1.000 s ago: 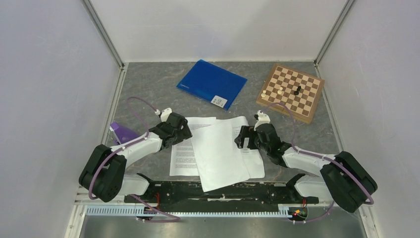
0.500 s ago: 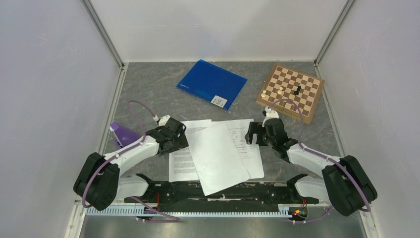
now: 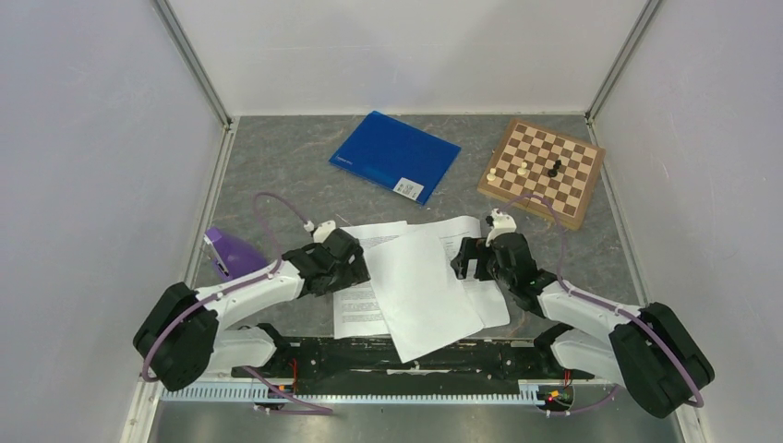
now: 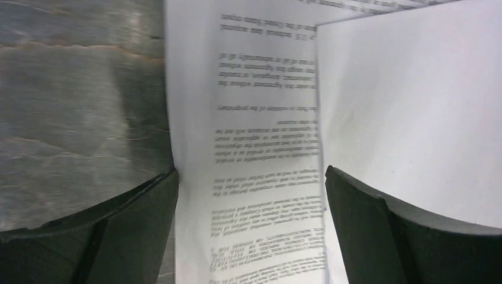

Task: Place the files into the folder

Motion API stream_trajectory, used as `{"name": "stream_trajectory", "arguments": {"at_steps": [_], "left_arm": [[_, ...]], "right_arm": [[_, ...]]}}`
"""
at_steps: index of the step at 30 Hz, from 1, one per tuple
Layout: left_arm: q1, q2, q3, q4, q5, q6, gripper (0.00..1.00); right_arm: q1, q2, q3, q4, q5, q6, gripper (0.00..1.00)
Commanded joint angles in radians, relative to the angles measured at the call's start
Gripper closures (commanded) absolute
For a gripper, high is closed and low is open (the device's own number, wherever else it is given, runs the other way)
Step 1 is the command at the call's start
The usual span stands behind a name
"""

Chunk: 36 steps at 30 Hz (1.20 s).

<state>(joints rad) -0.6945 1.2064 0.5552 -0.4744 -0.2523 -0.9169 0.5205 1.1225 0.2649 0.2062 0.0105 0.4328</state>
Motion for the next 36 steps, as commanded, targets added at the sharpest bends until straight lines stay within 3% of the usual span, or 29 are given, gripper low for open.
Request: {"name": "stream_trajectory", "arguments": {"at_steps": [1,6,9,19,24,28,31,33,36], "left_arm": [[-0.080,0.098,0.006,0.097,0.113,-0.179,0.00],[-0.105,0.173,0.113,0.085,0.112,-0.151,0.00],[-0.101,0.158,0.156,-0.024,0.001,-0.082,0.00],[-0.080,0.099,0.190,-0.200,-0.183,0.123,0.06],[-0.079,0.125,0.166,-0.184,-0.167,0.126,0.24],[-0.079,0.151,0.121,-0.116,-0.132,0.110,0.39],[-0.078,0.183,0.110,-0.077,-0.093,0.101,0.43],[-0.078,0.190,0.104,-0.051,-0.071,0.094,0.46],[-0.077,0.203,0.105,-0.041,-0.058,0.080,0.50]], "right_arm": [[0.005,0.077,-0.022,-0.193,0.027,0.044,0.02],[-0.066,0.126,0.027,-0.204,0.046,-0.006,0.01],[-0.114,0.108,0.014,-0.228,0.033,-0.027,0.01],[-0.122,0.031,-0.058,-0.215,-0.090,0.003,0.01],[-0.126,0.033,-0.066,-0.185,-0.122,0.019,0.01],[-0.130,0.018,-0.089,-0.177,-0.144,0.025,0.07],[-0.127,0.019,-0.110,-0.162,-0.168,0.030,0.10],[-0.123,0.017,-0.103,-0.190,-0.124,0.015,0.11],[-0.123,-0.036,-0.053,-0.321,0.068,-0.023,0.07]]}}
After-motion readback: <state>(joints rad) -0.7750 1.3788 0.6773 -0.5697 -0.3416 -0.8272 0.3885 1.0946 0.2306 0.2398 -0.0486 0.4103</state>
